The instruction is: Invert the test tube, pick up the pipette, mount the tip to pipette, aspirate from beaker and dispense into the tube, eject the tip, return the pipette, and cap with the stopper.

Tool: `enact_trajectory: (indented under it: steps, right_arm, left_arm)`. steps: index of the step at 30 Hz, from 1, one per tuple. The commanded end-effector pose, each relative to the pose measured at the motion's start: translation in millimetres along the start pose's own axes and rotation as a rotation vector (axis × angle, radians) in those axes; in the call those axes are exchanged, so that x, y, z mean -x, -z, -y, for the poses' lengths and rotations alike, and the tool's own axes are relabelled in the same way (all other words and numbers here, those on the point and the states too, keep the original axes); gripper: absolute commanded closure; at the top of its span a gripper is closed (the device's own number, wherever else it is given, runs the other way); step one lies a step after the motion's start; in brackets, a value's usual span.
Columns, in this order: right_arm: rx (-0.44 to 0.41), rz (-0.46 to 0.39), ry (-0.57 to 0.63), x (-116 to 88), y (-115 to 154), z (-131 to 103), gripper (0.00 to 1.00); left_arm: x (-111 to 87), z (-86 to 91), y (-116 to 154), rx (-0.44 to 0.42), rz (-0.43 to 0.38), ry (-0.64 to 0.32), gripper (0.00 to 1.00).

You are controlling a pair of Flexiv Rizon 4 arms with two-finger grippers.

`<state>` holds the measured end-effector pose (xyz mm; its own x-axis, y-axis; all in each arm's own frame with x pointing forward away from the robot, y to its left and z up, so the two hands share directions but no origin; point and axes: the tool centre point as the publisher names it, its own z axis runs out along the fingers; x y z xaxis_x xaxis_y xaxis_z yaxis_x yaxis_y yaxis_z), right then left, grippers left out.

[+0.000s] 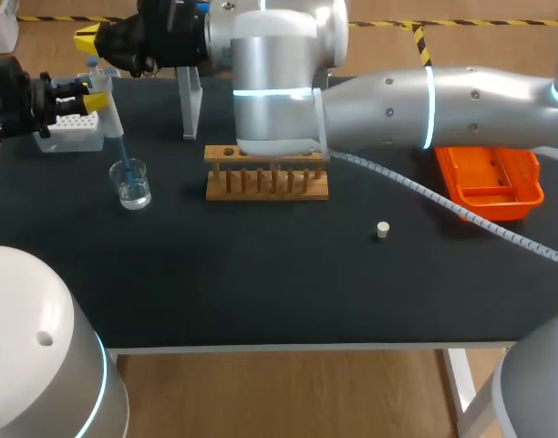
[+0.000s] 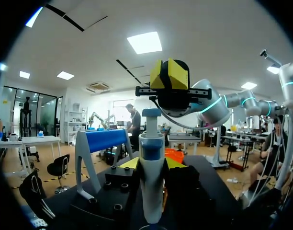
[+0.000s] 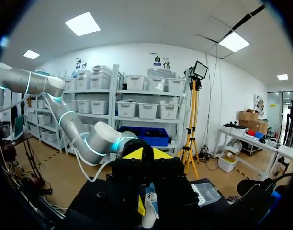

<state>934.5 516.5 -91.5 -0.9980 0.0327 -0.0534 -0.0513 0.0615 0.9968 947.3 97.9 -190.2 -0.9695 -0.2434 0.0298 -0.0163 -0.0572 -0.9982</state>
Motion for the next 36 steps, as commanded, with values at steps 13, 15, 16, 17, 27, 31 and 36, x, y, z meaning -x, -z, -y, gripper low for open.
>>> enact_trajectory:
  steps: [13,15,16,17,27,31,36]
  right_arm:
    - [-0.065,-0.056,0.0,1.6,144.0,-15.9,0.0]
    - [-0.087,-0.039,0.023,1.5,166.3,-14.6,0.0]
    - [-0.093,-0.033,0.03,1.3,176.9,-13.1,0.0]
    - [-0.103,-0.029,0.034,1.3,186.8,-10.8,0.0]
    - [-0.165,0.012,0.05,4.8,266.2,16.7,0.0]
    - [-0.184,0.026,0.05,8.8,291.2,27.2,0.0]
    - [-0.208,0.036,0.048,13.7,313.6,41.0,0.0]
  left_arm:
    - [1.0,0.6,1.3,0.0,-0.005,0.001,1.0]
    - [1.0,0.6,1.3,0.0,-0.005,0.001,1.0]
    - [1.0,0.6,1.3,0.0,-0.005,0.001,1.0]
    - [1.0,0.6,1.3,0.0,-0.005,0.001,1.0]
    - [1.0,0.6,1.3,0.0,-0.005,0.001,1.0]
    - [1.0,0.6,1.3,0.0,-0.005,0.001,1.0]
    - [1.0,0.6,1.3,0.0,-0.005,0.001,1.0]
